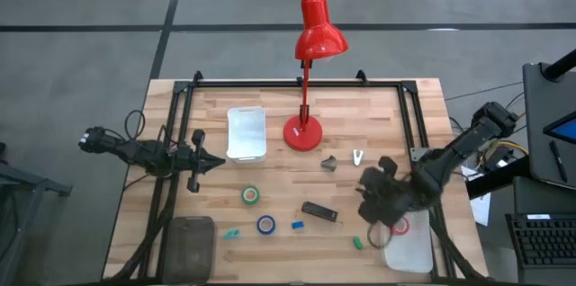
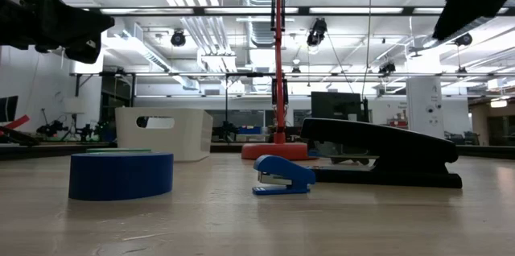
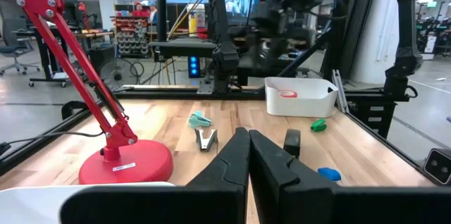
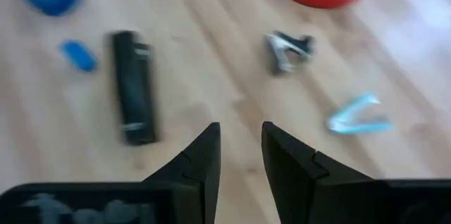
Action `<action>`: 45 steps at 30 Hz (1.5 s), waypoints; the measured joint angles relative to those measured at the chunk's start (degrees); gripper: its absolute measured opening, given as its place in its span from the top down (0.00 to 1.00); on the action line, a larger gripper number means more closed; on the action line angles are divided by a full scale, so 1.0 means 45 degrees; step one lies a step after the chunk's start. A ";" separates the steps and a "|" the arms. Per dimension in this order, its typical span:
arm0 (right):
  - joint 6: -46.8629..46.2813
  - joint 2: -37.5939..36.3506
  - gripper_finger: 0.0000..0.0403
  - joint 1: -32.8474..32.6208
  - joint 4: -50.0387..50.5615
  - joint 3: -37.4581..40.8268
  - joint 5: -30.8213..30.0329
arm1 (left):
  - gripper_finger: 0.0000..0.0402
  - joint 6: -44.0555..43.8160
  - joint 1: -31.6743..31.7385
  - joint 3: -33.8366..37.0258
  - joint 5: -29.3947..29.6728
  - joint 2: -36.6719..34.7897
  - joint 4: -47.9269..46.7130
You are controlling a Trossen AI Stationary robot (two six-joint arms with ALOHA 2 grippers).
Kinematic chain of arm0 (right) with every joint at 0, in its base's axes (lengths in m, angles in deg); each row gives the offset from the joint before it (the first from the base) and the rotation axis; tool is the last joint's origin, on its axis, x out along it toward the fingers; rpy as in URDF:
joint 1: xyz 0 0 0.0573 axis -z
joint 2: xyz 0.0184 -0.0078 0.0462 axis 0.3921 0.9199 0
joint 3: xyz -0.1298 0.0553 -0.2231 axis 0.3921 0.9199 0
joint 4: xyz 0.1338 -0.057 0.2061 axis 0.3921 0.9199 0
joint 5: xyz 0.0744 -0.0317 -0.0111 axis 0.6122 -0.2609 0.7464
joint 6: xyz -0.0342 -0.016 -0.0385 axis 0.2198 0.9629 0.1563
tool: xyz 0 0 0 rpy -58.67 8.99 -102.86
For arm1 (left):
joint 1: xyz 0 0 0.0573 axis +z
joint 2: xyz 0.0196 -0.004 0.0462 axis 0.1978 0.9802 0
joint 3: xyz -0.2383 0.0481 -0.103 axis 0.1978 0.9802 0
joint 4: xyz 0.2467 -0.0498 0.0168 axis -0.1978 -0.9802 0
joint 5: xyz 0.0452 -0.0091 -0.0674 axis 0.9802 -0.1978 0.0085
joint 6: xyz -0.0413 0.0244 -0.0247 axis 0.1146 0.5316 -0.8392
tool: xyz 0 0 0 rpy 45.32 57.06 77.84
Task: Pick and place Stapler, Stapler remover, tape
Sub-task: Put the blue tape into the bottom white bin
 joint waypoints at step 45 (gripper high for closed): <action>0.5680 -0.0021 0.83 0.5374 -0.3387 0.2225 0.2438 | 0.98 0.0001 -0.0001 0.0000 0.0001 0.0005 0.0000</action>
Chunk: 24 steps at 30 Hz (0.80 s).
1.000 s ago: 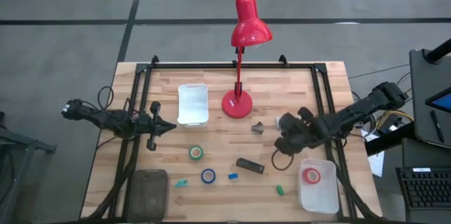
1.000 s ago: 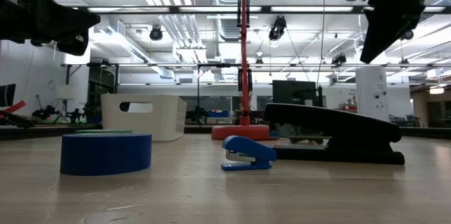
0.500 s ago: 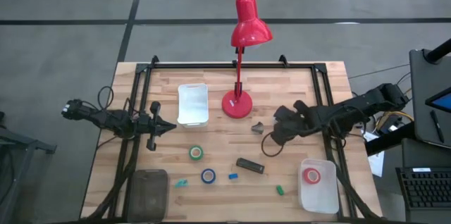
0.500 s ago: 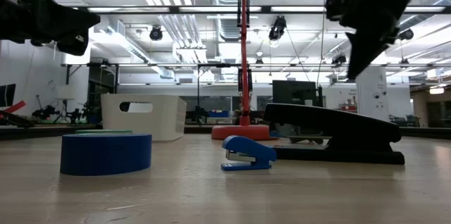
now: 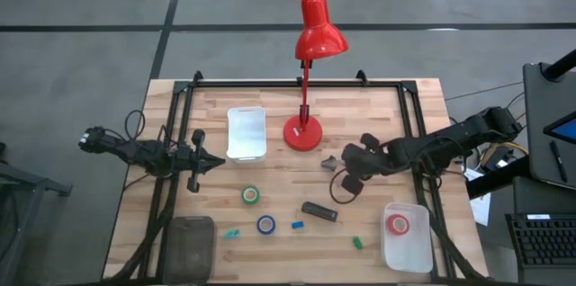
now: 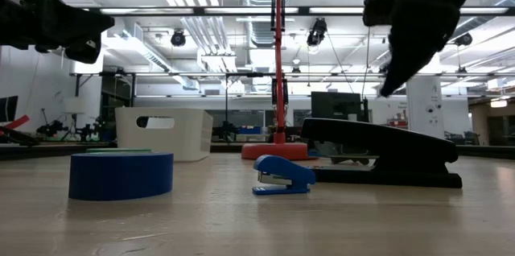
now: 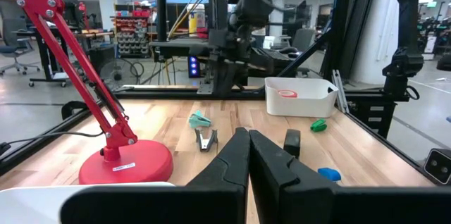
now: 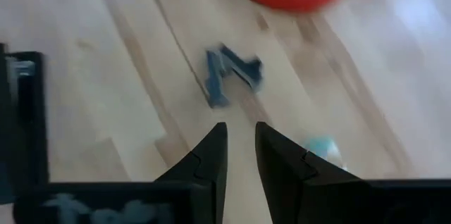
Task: Pick and place Stapler, Stapler remover, tape
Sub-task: Put the blue tape into the bottom white bin
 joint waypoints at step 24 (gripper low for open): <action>-0.3428 0.0010 0.48 0.2346 0.1664 0.1632 0.0093 | 0.98 -0.0005 0.0000 0.0000 -0.0005 0.0000 0.0002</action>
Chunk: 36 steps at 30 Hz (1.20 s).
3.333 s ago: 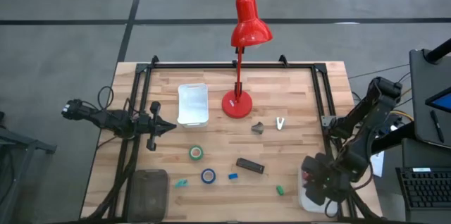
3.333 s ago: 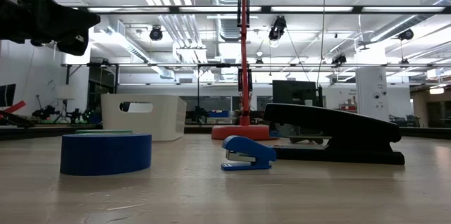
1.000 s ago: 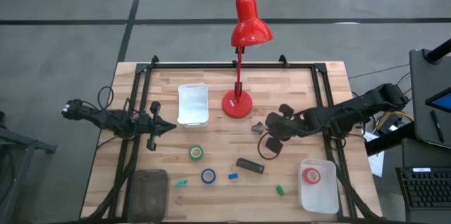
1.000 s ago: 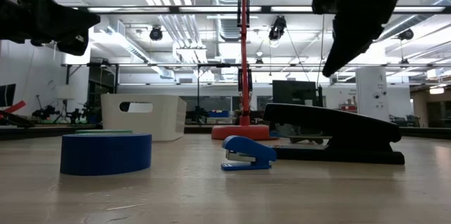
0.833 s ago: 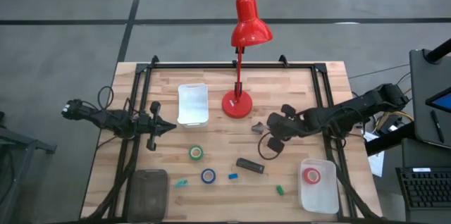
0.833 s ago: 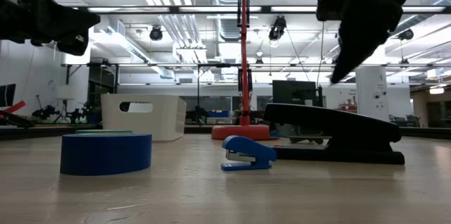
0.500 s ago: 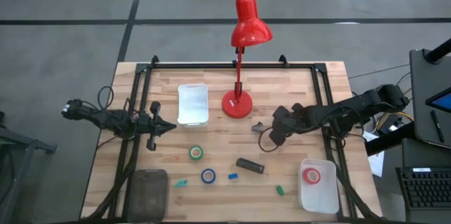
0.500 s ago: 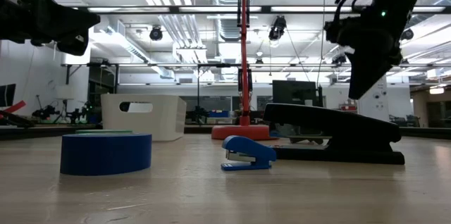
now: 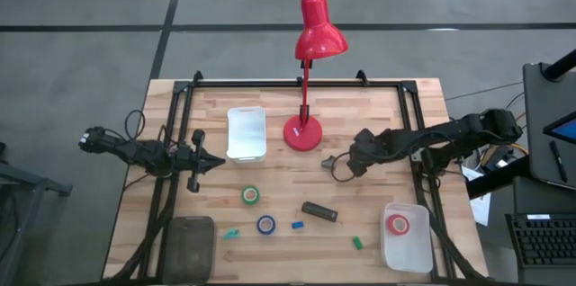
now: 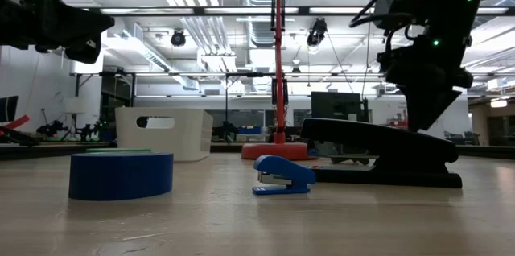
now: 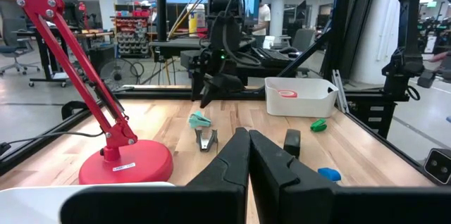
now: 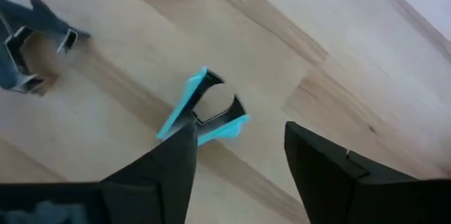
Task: Pick and place Stapler, Stapler remover, tape
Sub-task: Put the blue tape into the bottom white bin
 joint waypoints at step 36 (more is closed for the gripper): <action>0.2893 -0.0704 0.96 -0.0948 -0.1151 0.0044 -0.0593 | 0.98 0.0000 0.0001 0.0000 0.0000 0.0000 0.0016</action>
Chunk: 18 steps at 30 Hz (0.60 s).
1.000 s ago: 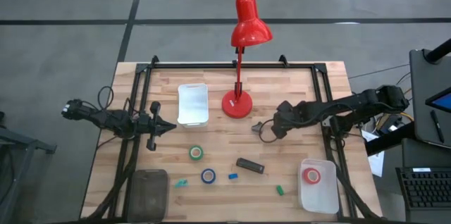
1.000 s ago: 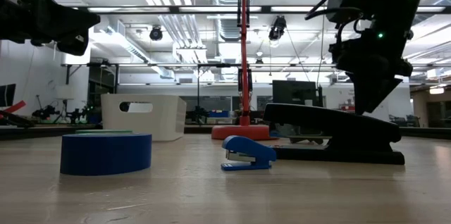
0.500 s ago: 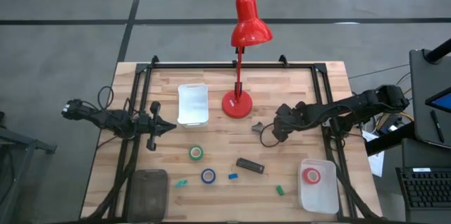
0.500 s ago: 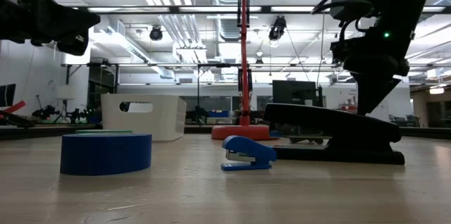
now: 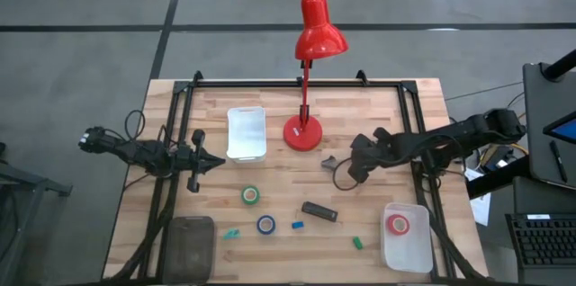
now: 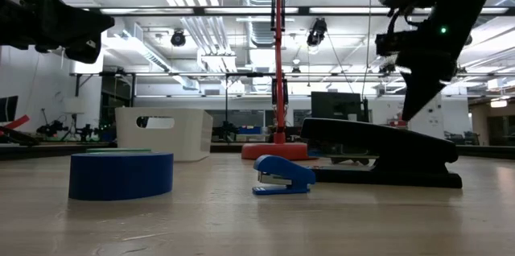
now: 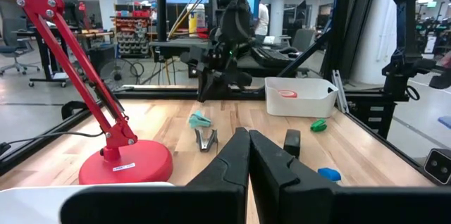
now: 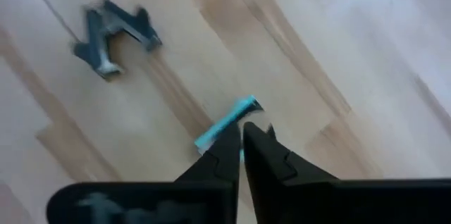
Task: Pick and place Stapler, Stapler remover, tape
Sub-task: Put the blue tape into the bottom white bin
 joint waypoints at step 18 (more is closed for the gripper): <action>-0.1169 -0.1712 0.98 -0.3815 -0.0999 0.0001 -0.4036 | 0.98 -0.4099 0.0009 0.0000 0.0608 0.0639 0.6396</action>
